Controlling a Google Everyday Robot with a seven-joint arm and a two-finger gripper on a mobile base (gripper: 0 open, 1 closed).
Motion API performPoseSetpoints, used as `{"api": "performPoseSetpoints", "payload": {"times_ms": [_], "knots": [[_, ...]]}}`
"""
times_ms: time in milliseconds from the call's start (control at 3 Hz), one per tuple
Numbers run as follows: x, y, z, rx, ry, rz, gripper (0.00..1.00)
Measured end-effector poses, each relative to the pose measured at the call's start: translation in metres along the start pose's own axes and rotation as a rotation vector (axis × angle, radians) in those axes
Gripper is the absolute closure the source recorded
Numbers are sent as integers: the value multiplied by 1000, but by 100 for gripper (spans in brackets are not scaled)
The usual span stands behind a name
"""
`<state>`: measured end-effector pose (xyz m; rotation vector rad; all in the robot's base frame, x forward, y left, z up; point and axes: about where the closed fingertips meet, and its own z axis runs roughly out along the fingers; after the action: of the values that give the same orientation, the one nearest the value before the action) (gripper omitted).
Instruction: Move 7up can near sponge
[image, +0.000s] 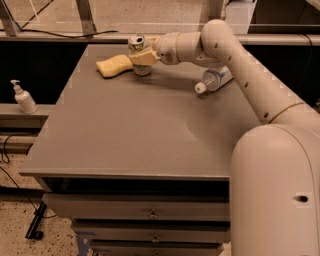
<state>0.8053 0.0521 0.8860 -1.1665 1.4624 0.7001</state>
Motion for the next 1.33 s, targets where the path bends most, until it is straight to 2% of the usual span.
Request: {"api": "performPoseSetpoints", "payload": {"times_ms": [333, 667, 1333], "knots": [[4, 7, 9, -19, -7, 24, 100], [1, 7, 8, -19, -7, 24, 82], [1, 12, 10, -30, -1, 32, 36]]}}
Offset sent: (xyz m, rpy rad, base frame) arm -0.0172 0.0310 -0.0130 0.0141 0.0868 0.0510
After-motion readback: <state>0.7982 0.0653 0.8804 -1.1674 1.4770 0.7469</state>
